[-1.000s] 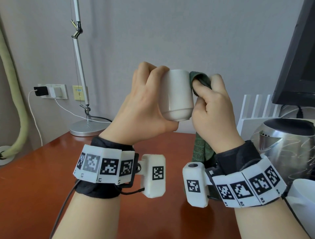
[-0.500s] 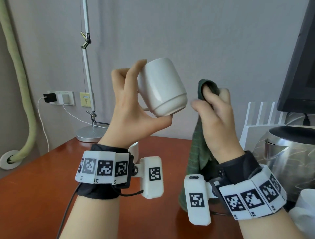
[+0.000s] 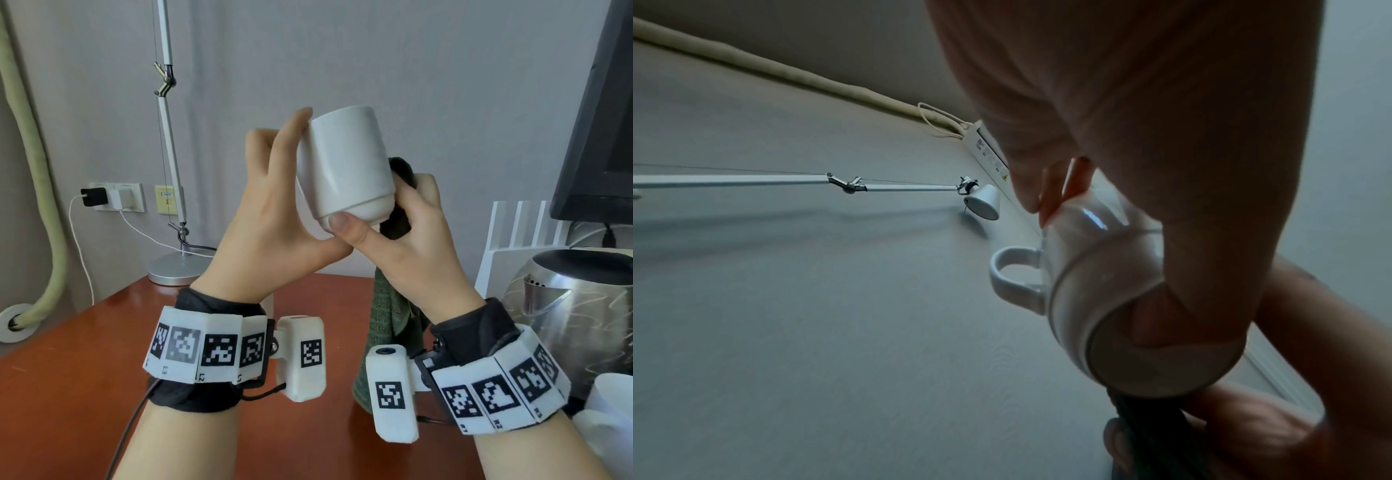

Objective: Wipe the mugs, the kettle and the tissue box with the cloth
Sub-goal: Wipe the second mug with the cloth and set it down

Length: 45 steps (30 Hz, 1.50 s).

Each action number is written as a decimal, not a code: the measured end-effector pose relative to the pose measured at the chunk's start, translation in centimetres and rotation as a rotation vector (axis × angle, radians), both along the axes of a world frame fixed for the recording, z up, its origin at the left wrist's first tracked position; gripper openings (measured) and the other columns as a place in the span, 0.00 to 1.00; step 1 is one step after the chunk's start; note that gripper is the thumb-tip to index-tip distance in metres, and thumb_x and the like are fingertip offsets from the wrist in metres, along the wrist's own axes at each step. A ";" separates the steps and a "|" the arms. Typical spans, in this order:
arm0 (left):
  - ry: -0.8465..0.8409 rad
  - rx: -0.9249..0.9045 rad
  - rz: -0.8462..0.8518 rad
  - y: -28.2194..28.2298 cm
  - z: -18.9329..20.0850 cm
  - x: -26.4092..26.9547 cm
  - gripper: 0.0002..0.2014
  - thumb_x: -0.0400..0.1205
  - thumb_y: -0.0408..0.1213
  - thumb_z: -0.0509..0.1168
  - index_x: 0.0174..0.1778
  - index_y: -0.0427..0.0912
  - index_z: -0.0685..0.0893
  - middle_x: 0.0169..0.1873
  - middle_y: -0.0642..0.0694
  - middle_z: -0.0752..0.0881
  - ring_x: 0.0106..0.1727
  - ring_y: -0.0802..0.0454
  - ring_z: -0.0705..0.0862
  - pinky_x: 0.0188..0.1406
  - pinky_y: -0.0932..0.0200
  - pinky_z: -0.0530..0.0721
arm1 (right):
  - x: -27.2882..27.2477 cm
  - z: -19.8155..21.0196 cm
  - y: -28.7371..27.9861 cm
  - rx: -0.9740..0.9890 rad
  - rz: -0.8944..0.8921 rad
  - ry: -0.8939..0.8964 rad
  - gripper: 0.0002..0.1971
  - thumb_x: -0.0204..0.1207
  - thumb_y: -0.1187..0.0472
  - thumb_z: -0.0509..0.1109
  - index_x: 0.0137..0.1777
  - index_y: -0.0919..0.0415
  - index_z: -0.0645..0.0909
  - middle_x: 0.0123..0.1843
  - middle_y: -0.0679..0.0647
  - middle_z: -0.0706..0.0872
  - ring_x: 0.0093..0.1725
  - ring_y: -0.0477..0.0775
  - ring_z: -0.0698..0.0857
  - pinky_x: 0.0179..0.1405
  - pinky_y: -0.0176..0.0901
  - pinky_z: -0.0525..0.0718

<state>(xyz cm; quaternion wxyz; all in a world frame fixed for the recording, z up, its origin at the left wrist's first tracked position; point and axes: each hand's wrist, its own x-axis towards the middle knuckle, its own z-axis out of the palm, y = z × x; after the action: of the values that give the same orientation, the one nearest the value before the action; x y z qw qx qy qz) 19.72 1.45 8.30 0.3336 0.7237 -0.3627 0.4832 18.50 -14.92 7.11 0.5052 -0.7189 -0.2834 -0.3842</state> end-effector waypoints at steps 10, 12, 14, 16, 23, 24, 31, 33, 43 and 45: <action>0.029 0.001 0.149 1.5 -0.2 0.2 0.45 0.61 0.42 0.77 0.75 0.36 0.68 0.58 0.48 0.67 0.51 0.64 0.69 0.49 0.68 0.75 | 0.3 -0.1 -1.7 0.068 0.138 0.160 0.32 0.66 0.55 0.73 0.71 0.43 0.68 0.59 0.45 0.66 0.59 0.34 0.74 0.57 0.25 0.72; 0.066 0.020 0.194 1.8 -0.2 0.0 0.46 0.61 0.44 0.75 0.76 0.41 0.67 0.59 0.51 0.66 0.51 0.59 0.71 0.49 0.56 0.78 | 0.6 0.0 -1.7 0.065 0.110 0.166 0.37 0.70 0.73 0.70 0.71 0.37 0.64 0.57 0.43 0.66 0.57 0.35 0.75 0.53 0.25 0.75; 0.094 0.046 0.227 1.8 -0.2 -0.1 0.46 0.60 0.46 0.74 0.76 0.44 0.67 0.58 0.53 0.66 0.51 0.54 0.72 0.46 0.51 0.82 | 0.6 0.1 -1.5 0.031 0.112 0.144 0.40 0.74 0.79 0.67 0.70 0.34 0.61 0.57 0.44 0.68 0.55 0.32 0.75 0.54 0.25 0.76; 0.111 0.091 0.252 1.8 -0.2 0.0 0.46 0.59 0.47 0.73 0.76 0.46 0.67 0.57 0.55 0.65 0.47 0.53 0.72 0.39 0.51 0.81 | 0.1 0.4 -1.5 -0.022 0.137 0.118 0.37 0.79 0.76 0.64 0.70 0.31 0.58 0.61 0.43 0.71 0.56 0.25 0.75 0.56 0.22 0.74; 0.164 0.182 0.335 1.8 -0.3 0.2 0.48 0.57 0.51 0.71 0.78 0.50 0.67 0.55 0.57 0.63 0.43 0.52 0.72 0.34 0.53 0.80 | -2.4 1.6 -2.5 -0.345 0.009 0.149 0.30 0.86 0.65 0.58 0.59 0.21 0.54 0.76 0.39 0.73 0.66 0.38 0.70 0.60 0.19 0.70; 0.170 0.192 0.326 1.7 -0.3 0.1 0.48 0.57 0.51 0.71 0.78 0.50 0.67 0.54 0.58 0.62 0.44 0.52 0.72 0.35 0.51 0.82 | -2.5 1.6 -2.3 -0.356 0.035 0.180 0.30 0.86 0.66 0.59 0.58 0.21 0.57 0.70 0.29 0.73 0.66 0.36 0.69 0.57 0.16 0.72; 0.263 0.139 -0.027 1.0 -0.5 0.5 0.48 0.57 0.40 0.77 0.76 0.40 0.69 0.58 0.50 0.66 0.61 0.52 0.73 0.64 0.51 0.80 | -1.5 1.4 -1.8 -0.125 0.171 0.292 0.29 0.79 0.73 0.59 0.56 0.29 0.74 0.52 0.15 0.77 0.59 0.16 0.73 0.61 0.17 0.69; 0.254 0.122 -0.058 1.0 -0.4 0.5 0.47 0.57 0.39 0.77 0.76 0.39 0.70 0.58 0.48 0.67 0.62 0.53 0.73 0.66 0.55 0.79 | -1.5 1.2 -1.7 -0.106 0.203 0.300 0.26 0.74 0.69 0.62 0.54 0.29 0.77 0.52 0.18 0.81 0.63 0.22 0.76 0.65 0.24 0.71; 0.278 0.029 -0.073 1.5 -0.7 0.6 0.46 0.56 0.40 0.79 0.74 0.41 0.73 0.59 0.49 0.69 0.62 0.61 0.73 0.64 0.76 0.74 | -2.0 1.2 -2.2 -0.160 0.273 0.388 0.27 0.72 0.75 0.60 0.46 0.36 0.85 0.52 0.34 0.89 0.59 0.42 0.85 0.62 0.38 0.81; 0.279 0.052 -0.074 1.6 -0.6 0.6 0.46 0.56 0.40 0.79 0.74 0.41 0.72 0.57 0.51 0.68 0.61 0.62 0.72 0.64 0.74 0.75 | -1.9 1.4 -2.6 -0.105 0.253 0.373 0.25 0.72 0.72 0.61 0.48 0.36 0.84 0.53 0.30 0.87 0.60 0.36 0.84 0.62 0.36 0.78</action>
<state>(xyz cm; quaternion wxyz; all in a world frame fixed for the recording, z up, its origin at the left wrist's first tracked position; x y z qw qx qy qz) 20.28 3.02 7.67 0.3795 0.7782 -0.3517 0.3558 16.57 -17.55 8.54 0.5549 -0.7615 -0.2925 -0.1631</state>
